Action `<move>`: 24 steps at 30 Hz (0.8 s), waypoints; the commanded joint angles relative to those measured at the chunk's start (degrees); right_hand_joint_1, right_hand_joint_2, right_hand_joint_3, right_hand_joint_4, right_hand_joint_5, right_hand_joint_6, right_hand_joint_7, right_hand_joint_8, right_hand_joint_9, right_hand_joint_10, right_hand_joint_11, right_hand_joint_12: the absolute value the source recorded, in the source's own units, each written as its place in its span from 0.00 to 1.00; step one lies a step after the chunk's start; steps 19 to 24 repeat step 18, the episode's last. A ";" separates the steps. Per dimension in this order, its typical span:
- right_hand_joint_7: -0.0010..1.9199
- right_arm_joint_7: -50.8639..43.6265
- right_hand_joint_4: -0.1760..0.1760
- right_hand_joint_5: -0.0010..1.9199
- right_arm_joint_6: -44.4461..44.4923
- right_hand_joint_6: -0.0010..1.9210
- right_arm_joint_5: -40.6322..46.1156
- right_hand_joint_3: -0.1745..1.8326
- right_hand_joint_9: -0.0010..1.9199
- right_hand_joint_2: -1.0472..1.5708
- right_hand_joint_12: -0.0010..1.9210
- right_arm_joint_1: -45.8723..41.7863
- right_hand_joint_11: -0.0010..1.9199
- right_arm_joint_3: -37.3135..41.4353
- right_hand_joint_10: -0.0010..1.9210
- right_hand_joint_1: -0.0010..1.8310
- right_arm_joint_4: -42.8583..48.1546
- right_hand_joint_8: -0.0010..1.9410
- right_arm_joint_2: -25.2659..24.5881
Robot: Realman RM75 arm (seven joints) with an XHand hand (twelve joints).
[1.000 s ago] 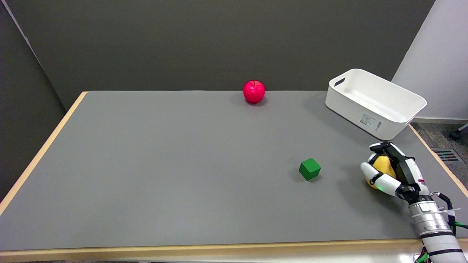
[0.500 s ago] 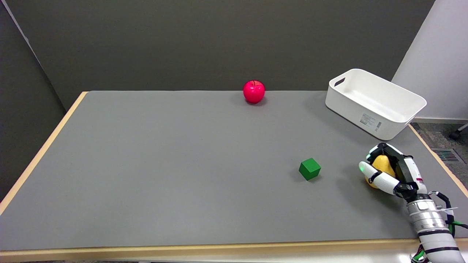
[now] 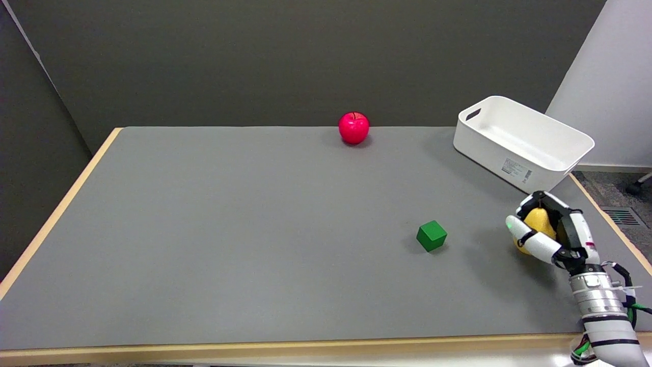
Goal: Pick up the yellow pear on the table.
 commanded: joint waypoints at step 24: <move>0.36 -14.33 0.19 0.27 2.19 0.87 -0.48 0.38 0.38 0.79 1.00 -0.25 0.28 10.98 0.96 0.71 26.33 0.77 5.28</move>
